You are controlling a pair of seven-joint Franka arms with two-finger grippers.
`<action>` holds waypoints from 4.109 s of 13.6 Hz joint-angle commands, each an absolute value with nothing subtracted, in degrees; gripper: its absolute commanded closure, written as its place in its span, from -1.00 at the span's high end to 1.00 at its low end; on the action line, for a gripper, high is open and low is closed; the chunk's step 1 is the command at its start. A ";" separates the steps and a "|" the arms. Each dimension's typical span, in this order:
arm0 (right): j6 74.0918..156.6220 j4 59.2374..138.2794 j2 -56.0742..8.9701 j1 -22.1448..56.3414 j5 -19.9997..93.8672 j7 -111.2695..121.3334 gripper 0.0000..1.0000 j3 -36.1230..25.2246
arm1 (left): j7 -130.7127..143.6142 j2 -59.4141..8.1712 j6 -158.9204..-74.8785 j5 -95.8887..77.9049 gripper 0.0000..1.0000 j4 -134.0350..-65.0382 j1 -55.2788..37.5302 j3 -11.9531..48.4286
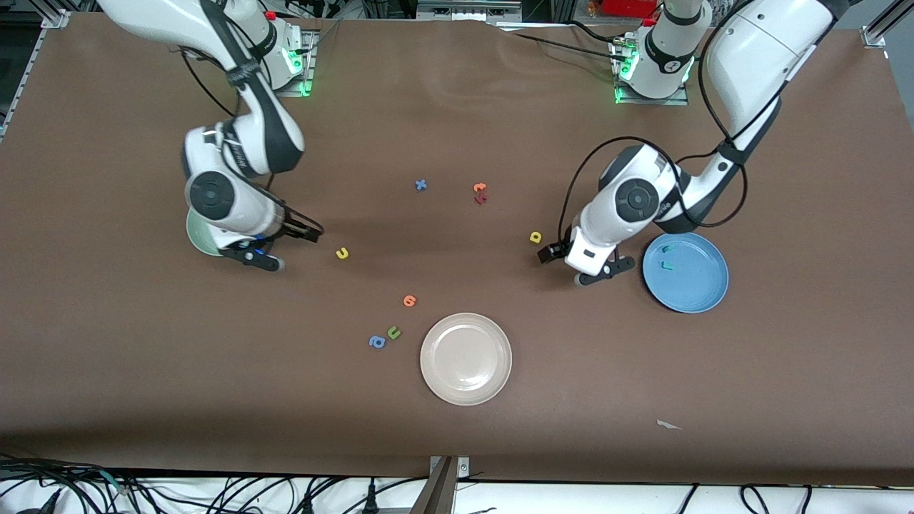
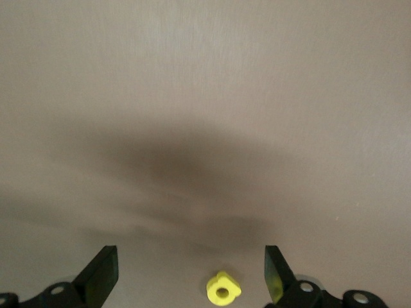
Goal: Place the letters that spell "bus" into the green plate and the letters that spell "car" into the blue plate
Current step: 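Move the right gripper to the yellow u while the left gripper reaches the yellow a, then grasp the yellow u with the right gripper while the left gripper grasps the a, then drop u on the green plate while the left gripper drops a on blue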
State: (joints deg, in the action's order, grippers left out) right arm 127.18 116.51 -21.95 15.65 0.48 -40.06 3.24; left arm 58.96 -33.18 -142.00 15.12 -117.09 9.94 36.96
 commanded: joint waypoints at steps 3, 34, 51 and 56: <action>133.32 112.33 -27.16 18.97 1.41 -55.87 0.97 3.16 | 71.78 -30.84 -145.63 21.15 1.00 -120.50 6.07 37.00; 108.20 113.01 -18.38 19.34 1.76 -32.39 -0.78 -7.88 | 81.56 -37.62 -145.81 31.64 -0.53 -117.86 2.11 35.16; 111.76 122.02 -11.70 19.34 1.49 -20.57 0.99 -15.38 | 33.70 -36.91 -103.45 23.12 -0.53 -98.79 18.96 35.60; 94.16 104.54 -10.11 19.34 1.23 -20.39 1.00 -15.21 | 22.24 -37.62 -103.80 25.39 0.99 -98.88 23.55 34.46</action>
